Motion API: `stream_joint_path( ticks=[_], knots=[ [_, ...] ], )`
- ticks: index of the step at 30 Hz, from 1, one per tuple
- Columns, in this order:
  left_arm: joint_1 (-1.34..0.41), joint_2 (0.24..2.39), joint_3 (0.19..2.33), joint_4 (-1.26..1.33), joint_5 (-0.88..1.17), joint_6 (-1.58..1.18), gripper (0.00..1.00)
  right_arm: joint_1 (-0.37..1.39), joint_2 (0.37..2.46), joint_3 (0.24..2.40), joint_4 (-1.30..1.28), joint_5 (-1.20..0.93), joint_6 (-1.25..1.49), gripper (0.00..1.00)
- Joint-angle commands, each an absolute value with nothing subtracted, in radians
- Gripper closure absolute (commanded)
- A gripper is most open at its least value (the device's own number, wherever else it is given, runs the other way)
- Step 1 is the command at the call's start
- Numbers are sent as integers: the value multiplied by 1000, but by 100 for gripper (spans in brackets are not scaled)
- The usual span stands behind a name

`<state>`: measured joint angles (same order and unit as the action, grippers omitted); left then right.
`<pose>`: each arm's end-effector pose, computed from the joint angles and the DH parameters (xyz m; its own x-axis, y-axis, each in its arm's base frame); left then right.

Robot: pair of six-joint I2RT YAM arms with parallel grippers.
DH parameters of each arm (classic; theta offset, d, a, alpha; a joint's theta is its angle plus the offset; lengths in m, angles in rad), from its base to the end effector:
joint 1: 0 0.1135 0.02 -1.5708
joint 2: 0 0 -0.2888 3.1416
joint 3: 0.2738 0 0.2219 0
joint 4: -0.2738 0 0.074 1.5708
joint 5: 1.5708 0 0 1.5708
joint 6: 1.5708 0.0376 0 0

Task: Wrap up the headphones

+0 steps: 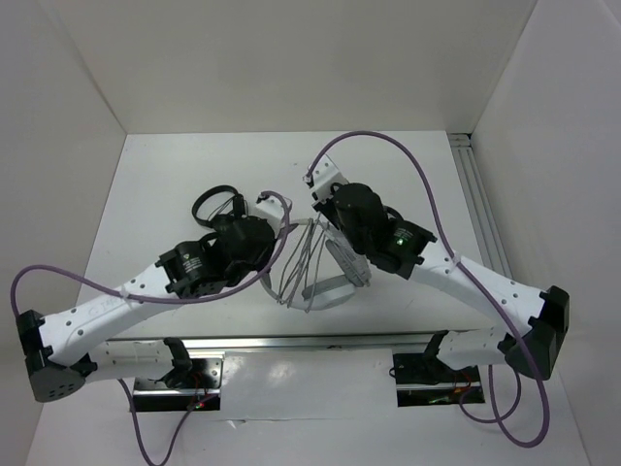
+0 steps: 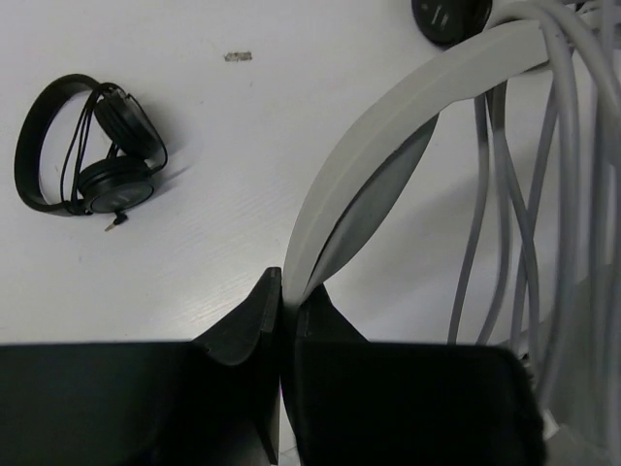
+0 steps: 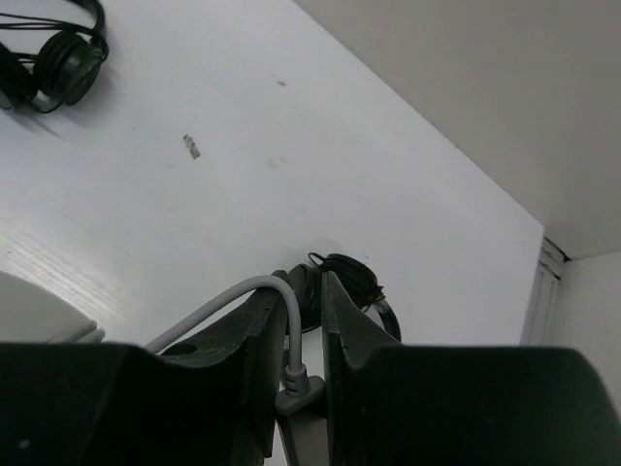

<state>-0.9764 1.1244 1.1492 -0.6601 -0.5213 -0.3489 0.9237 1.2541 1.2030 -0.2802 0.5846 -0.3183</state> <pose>0.1237 -0.1496 0.3760 -0.4812 0.1825 -0.8574 0.3506 0.9365 0.0026 0.1649 0.1838 0.4027 -0.0765 -0.5341 -0.8419 -0.3945 0.7917 -0.4664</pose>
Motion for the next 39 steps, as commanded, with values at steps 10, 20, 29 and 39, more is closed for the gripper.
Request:
stream_joint_path(
  ticks=[10,20,29,39],
  knots=[
    [-1052,950,1137,-646,-561,-224,100,696,1304,1327,-333,-9,-296,86],
    [-1052,969,1186,-580,-554,-186,100,637,1339,1282,-322,-178,-256,54],
    [-1006,989,1209,-597,-572,-196,100,555,1304,1249,-344,-218,-238,42],
    [-940,940,1201,-584,-466,-216,100,482,1370,1229,-397,-310,-199,21]
  ],
)
